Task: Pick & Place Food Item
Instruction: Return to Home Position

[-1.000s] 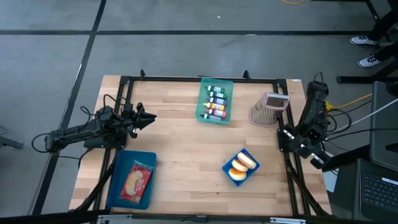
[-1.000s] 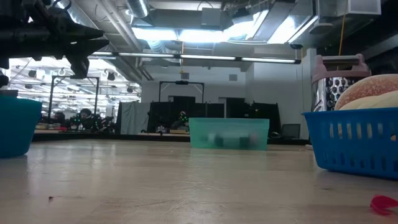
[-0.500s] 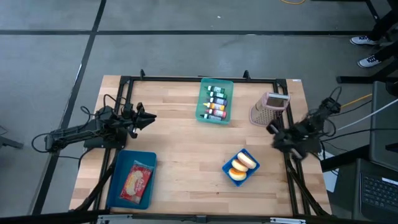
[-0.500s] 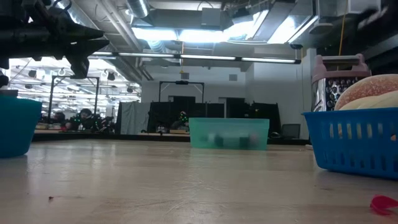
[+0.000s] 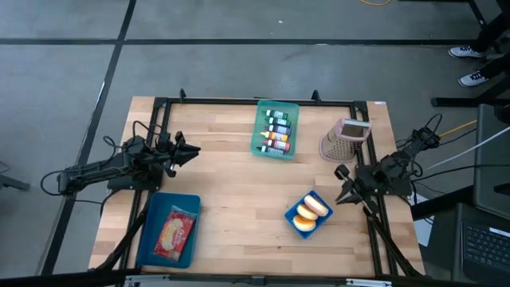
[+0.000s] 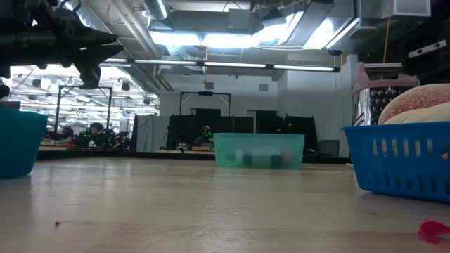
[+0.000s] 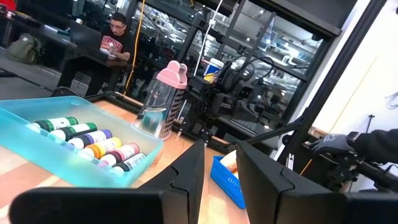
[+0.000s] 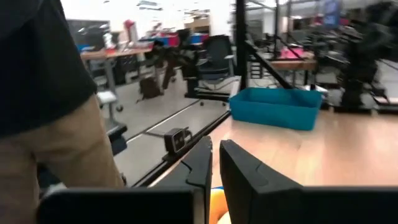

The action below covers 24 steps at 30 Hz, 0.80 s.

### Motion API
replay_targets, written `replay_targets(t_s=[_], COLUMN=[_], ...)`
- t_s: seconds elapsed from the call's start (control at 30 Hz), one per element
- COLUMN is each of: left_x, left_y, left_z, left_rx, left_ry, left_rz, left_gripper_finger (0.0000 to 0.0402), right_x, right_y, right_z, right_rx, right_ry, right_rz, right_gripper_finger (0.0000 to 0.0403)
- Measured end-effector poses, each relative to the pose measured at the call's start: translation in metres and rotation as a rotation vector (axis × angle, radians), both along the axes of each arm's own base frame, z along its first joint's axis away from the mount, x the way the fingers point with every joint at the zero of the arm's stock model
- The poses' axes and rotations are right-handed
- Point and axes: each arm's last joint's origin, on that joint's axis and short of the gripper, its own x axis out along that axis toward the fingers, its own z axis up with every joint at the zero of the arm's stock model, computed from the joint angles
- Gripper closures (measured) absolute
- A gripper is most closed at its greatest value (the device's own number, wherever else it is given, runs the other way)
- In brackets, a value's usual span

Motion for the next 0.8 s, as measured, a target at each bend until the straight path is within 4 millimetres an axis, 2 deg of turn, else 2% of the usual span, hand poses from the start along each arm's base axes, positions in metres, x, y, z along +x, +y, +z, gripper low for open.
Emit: replay_targets(t_s=[0.3, 0.8], left_x=[0.0, 0.0], left_y=[0.0, 0.0], left_z=[0.0, 0.0], left_rx=[0.0, 0.0], left_ry=[0.0, 0.0], left_rz=[0.0, 0.0], left_gripper_finger=[0.0313, 0.0313], right_x=[-0.0005, -0.0005], right_y=[0.001, 0.001], right_z=[-0.0006, -0.0006], right_rx=[-0.102, -0.097], right_ry=[-0.06, -0.056], right_rz=[0.026, 0.027], right_gripper_finger=[0.0369, 0.0369])
